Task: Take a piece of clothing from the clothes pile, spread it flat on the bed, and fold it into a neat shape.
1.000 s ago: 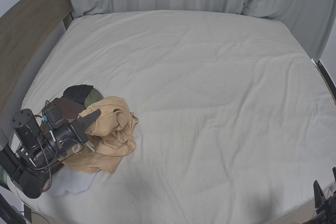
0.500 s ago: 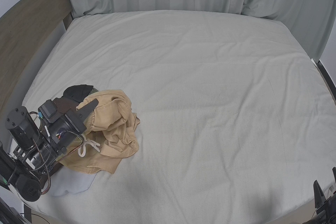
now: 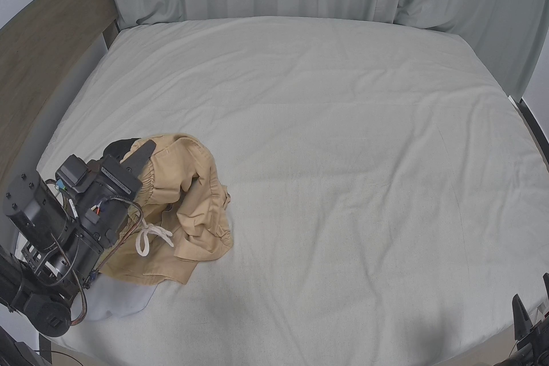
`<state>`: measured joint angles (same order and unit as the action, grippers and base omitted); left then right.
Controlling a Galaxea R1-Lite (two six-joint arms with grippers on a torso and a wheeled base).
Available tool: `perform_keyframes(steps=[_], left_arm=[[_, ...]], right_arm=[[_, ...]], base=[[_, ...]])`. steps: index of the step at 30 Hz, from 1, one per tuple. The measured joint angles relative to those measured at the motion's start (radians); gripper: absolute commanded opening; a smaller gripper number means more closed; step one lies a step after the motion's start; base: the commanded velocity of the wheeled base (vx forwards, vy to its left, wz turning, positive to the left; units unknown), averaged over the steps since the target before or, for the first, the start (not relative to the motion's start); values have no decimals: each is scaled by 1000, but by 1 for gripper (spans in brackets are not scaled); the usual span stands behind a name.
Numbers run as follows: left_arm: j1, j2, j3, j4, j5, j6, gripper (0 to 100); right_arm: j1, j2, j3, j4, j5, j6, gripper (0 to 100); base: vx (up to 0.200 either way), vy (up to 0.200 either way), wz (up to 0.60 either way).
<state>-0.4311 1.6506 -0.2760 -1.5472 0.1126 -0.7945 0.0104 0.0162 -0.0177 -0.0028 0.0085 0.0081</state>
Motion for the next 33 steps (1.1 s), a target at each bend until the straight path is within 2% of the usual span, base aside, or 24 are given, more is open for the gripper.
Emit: perform_keyframes(steps=[4,8,15,23,33], left_arm=[[-46,-11,-24,0,77,-25,0],[-77,-32,-46,1,107,-58,0],[-124,-125,-76,74,116,-90,0],[-166,-265,-176,288,127,-95,0],[-175,-318,-159,300,120,-94,0]], right_arm=[[0,0,0,0,-1,1,100],[0,0,0,0,-1,1,100],[0,0,0,0,0,0,100],[0,0,0,0,0,1,100],[0,0,0,0,-1,2,100]], base=[[0,0,0],[0,0,0],[0,0,0],[0,0,0],[0,0,0]])
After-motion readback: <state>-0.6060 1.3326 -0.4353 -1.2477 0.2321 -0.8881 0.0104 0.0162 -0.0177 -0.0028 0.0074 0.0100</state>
